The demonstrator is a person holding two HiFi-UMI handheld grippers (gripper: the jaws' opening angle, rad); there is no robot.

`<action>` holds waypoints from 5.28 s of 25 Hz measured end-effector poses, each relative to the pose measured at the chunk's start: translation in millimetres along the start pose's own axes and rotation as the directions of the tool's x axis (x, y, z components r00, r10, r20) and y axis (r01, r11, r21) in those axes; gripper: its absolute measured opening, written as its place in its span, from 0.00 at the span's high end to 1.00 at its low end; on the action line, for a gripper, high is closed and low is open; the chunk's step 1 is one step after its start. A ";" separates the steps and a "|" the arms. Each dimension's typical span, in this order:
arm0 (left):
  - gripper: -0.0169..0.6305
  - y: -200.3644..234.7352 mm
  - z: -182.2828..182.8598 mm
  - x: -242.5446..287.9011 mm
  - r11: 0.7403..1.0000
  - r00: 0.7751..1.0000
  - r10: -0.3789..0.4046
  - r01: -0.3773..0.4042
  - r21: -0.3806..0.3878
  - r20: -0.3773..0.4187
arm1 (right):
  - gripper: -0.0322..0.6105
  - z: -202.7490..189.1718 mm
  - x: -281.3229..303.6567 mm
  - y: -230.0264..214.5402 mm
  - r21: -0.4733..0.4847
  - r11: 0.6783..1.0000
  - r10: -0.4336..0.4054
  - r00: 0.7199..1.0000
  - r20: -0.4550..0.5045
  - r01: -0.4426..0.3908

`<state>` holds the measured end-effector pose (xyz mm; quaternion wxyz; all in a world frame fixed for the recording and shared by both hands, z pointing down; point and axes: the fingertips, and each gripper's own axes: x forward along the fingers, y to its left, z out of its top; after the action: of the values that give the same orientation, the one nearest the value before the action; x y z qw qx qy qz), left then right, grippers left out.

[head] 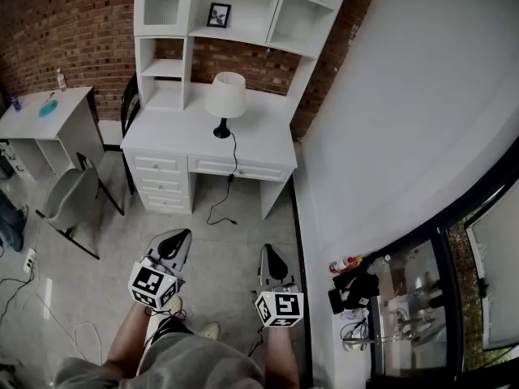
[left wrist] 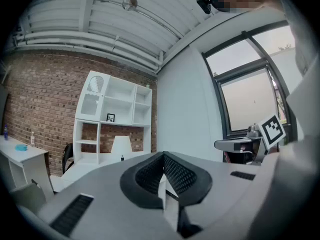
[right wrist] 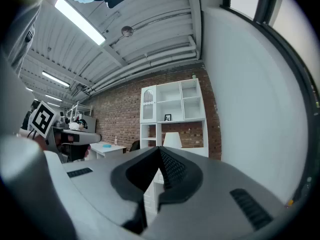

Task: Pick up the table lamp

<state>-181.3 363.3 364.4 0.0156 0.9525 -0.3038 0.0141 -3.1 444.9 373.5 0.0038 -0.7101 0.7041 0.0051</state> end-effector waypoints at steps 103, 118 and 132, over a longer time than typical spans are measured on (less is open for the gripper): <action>0.97 373.5 -216.1 575.9 0.996 0.996 0.081 -0.082 -0.047 -0.035 | 0.91 -237.7 644.2 -222.7 0.023 0.992 0.125 0.989 -0.083 -0.124; 0.79 388.8 -227.5 624.7 0.992 0.996 0.091 -0.090 -0.088 0.016 | 0.91 -247.6 662.3 -250.5 0.018 0.994 0.108 0.991 -0.076 -0.107; 0.66 392.9 -238.9 663.2 0.992 0.995 0.094 -0.091 -0.083 0.030 | 0.91 -259.7 679.5 -276.4 0.018 0.996 0.088 0.993 -0.078 -0.087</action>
<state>127.5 -331.2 635.5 0.0486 0.9361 -0.3481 -0.0138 279.5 -235.5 624.1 -0.0190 -0.6783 0.7340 -0.0277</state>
